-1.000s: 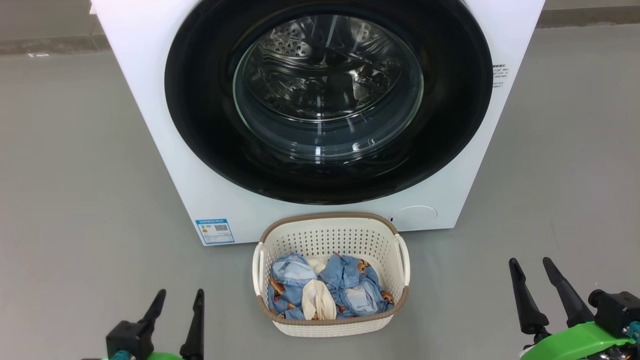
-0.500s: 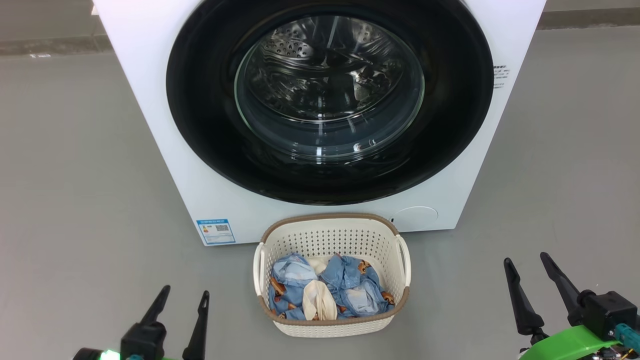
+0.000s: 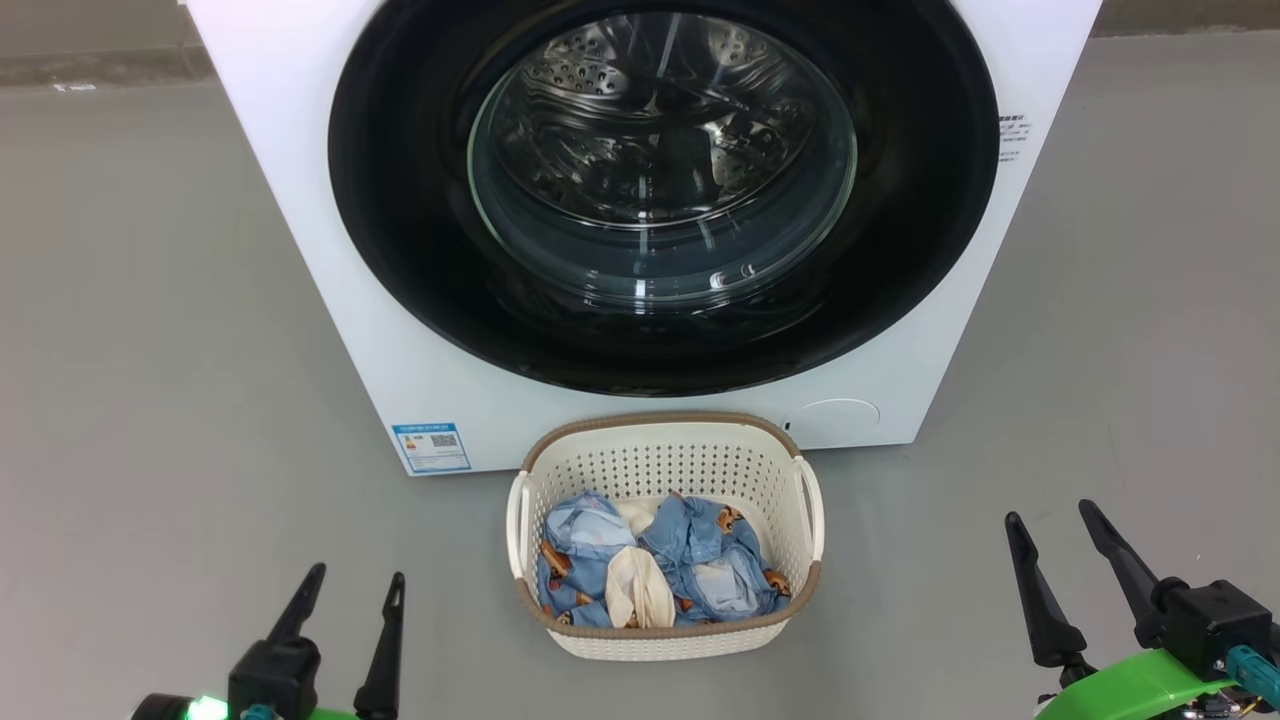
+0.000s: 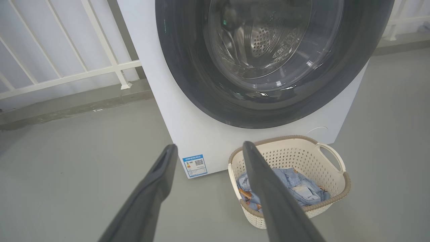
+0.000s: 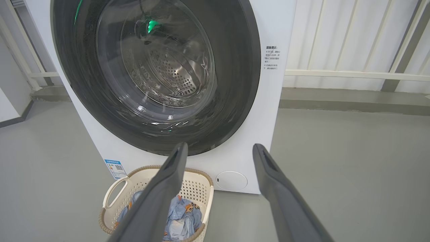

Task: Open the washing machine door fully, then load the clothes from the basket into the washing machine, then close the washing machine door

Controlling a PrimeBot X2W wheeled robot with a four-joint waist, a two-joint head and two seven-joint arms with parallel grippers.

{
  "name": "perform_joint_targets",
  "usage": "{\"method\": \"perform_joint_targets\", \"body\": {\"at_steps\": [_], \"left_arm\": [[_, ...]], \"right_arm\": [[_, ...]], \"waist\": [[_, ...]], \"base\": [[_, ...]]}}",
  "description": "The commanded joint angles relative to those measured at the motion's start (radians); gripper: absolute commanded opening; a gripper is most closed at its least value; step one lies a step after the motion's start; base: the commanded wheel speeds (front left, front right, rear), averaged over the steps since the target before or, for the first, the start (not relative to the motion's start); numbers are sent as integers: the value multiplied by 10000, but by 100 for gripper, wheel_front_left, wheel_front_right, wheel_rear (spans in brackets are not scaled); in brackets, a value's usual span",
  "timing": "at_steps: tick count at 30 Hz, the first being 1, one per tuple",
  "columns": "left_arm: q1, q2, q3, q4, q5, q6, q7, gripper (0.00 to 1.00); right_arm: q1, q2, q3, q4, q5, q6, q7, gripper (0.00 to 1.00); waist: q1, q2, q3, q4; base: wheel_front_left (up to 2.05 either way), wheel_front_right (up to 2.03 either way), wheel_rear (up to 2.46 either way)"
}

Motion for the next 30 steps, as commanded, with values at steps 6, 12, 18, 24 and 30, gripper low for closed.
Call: {"method": "perform_joint_targets", "body": {"at_steps": [6, 12, 18, 24, 30], "left_arm": [[-458, 34, 464, -301, 53, 56, -134, 100], [-470, -32, 546, -278, 71, 44, -134, 100], [-489, -63, 609, -285, 113, 13, -134, 100], [-498, -74, 610, -295, 147, -65, -134, 100], [-511, -69, 639, -316, 169, -122, -134, 100]], "right_arm": [[-186, -119, 266, -297, 9, 16, -120, 100], [-236, -164, 315, -286, 3, 16, -120, 100], [-254, -149, 340, -304, -21, 16, -120, 100], [-264, -166, 381, -276, -11, 16, -120, 100], [-275, -158, 395, -260, 5, 16, -120, 100]], "waist": [[-1, -1, 22, 8], [-1, -1, 18, 18], [-1, -1, -20, 22], [-1, -1, -56, -1], [-1, -1, -64, -49]], "base": [[0, 0, 0], [0, 0, 0], [0, 0, 0], [25, 25, -50], [72, 72, -144]]}}
